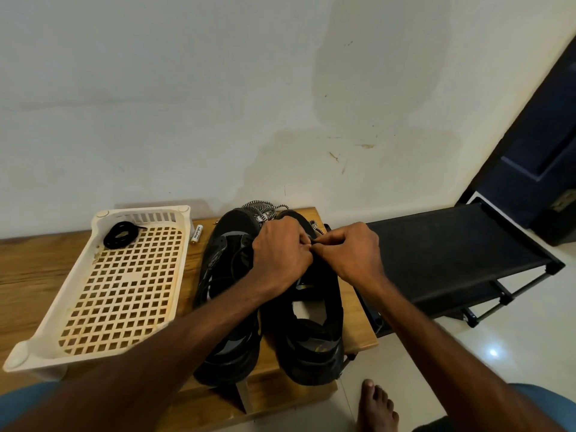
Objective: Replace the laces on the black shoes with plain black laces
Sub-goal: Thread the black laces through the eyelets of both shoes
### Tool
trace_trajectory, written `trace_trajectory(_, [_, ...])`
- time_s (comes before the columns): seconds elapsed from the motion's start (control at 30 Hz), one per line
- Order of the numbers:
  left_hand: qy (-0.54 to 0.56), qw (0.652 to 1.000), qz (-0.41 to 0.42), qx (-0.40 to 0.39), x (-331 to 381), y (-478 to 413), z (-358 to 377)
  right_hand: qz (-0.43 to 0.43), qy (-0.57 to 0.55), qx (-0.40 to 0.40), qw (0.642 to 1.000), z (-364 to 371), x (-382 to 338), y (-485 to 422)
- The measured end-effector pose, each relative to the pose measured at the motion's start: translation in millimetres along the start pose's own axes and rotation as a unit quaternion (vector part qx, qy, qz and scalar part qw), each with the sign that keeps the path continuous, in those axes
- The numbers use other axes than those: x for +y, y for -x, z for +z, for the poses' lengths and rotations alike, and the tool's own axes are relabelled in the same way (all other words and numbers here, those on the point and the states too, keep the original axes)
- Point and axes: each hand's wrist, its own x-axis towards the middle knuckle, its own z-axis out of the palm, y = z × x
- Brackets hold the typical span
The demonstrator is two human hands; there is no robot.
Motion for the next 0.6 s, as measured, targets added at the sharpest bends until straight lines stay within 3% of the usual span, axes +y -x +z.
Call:
trace_trajectory(0.2, [-0.025, 0.999, 0.018, 0.012, -1, -2, -3, -0.006, -0.049, -0.031, 0.998, -1, 4, 6])
trace_trajectory(0.4, [0.000, 1.000, 0.000, -0.004, -4, -1, -4, 0.043, -0.160, -0.076, 0.983, -3, 9, 18])
trace_trajectory(0.6, [0.011, 0.999, -0.031, -0.010, -5, -2, -6, -0.040, -0.055, -0.012, 0.998, 12, 9, 31])
